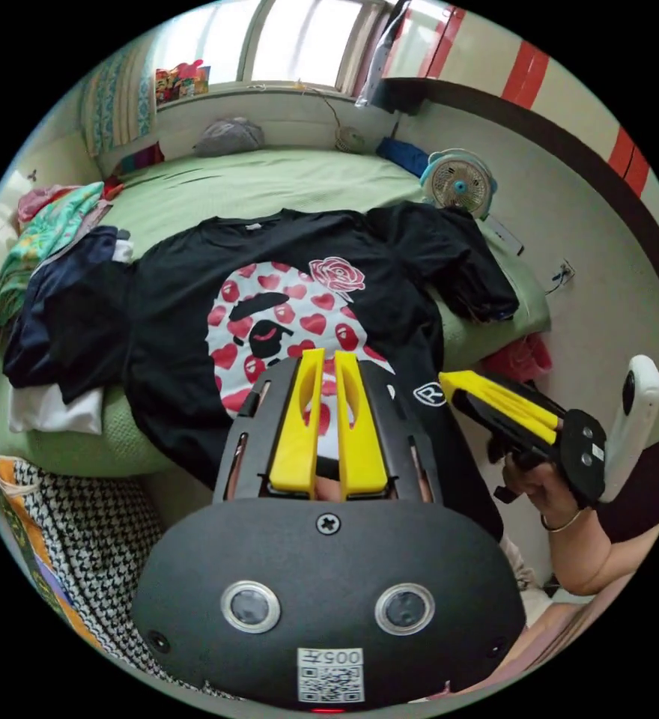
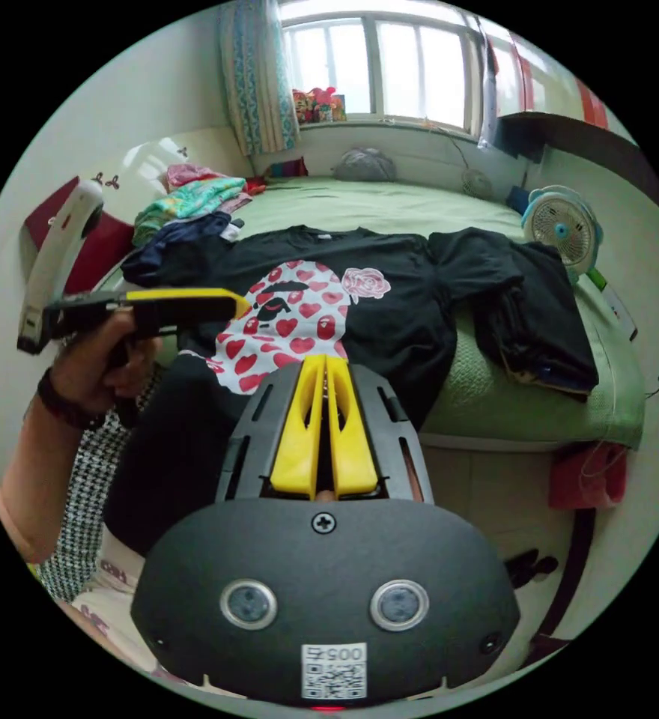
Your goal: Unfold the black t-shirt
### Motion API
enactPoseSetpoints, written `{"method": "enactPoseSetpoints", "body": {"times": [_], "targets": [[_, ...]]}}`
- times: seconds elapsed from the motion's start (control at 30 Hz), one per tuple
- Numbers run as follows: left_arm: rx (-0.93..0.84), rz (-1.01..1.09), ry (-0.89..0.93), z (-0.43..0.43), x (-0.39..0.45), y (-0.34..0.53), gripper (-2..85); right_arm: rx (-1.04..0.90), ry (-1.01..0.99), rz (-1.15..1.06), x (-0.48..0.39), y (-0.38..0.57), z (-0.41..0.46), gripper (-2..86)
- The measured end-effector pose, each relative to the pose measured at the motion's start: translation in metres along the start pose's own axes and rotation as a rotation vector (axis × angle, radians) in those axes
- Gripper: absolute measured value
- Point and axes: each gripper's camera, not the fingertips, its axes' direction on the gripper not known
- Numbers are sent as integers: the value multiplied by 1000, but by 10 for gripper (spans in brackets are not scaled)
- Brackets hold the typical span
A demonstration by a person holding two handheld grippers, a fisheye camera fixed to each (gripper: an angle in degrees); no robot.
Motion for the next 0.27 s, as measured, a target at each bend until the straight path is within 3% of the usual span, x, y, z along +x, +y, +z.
{"method": "enactPoseSetpoints", "body": {"times": [0.13,0.27], "targets": [[-39,69,33,25,17,-25,86,-87,-112,35,31,-10,8,-10],[-73,132,47,56,32,-49,87,-105,-95,73,54,-23,8,-9]]}}
